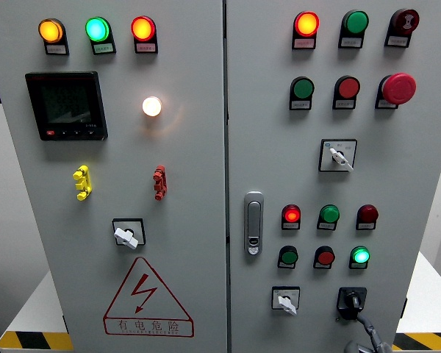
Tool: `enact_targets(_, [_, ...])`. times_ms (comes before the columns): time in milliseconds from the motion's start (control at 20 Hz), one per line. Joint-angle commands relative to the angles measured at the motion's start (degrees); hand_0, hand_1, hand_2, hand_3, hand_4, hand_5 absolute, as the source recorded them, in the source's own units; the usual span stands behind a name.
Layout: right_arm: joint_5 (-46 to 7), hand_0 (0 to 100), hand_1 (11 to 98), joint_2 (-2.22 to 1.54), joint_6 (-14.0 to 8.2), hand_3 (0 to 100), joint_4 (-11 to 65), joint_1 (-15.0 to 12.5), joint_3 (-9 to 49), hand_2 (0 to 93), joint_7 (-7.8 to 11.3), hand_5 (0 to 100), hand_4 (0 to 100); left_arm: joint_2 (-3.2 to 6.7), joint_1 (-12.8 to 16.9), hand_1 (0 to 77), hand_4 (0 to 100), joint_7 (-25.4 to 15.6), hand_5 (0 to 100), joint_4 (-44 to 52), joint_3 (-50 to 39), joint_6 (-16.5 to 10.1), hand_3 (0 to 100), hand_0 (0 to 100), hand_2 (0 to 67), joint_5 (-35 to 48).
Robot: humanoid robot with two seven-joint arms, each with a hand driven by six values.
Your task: Trip black knob to open circuit
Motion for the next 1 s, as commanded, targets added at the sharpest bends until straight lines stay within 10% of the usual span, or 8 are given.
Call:
enact_targets(0, [0.0,100,56.8,-0.15,0.0,93,0.0,-0.2,0.8,9.0,-0.01,100,96,0.0,0.0,0.0,10,0.0,9,0.0,0.0,0.0,26,0,19.5,0.0])
enact_targets(200, [0.0,96,52.9,-0.58,-0.1,92,0.5,-1.2,2.0,9.1,-0.09,100,94,0.0,0.0,0.0,10,0.0,9,0.0,0.0,0.0,26,0,19.5,0.0])
enact_targets(350, [0.0,96,51.4,-3.3,-0.8,74,2.1,-3.5,1.9,9.3,-0.01,96,66,0.0,0.0,0.0,10,0.0,9,0.0,0.0,0.0,26,0,19.4,0.0])
enact_targets(550, [0.0,99,47.8,-3.66,-0.8,48,5.7,-8.4,1.9,5.8,0.08,60,33,0.0,0.0,0.0,10,0.0,9,0.0,0.0,0.0,26,0,19.4,0.0])
enact_targets(700, [0.0,99,44.9,-4.36,-0.9,34,7.6,-10.6,1.7,2.8,0.17,48,22,0.0,0.0,0.0,10,0.0,9,0.0,0.0,0.0,26,0,19.4,0.0])
enact_targets(950, [-0.2,96,43.1,-4.36,-0.8,22,9.4,-11.2,1.0,3.9,-0.01,37,14,0.0,0.0,0.0,10,0.0,9,0.0,0.0,0.0,26,0,19.4,0.0])
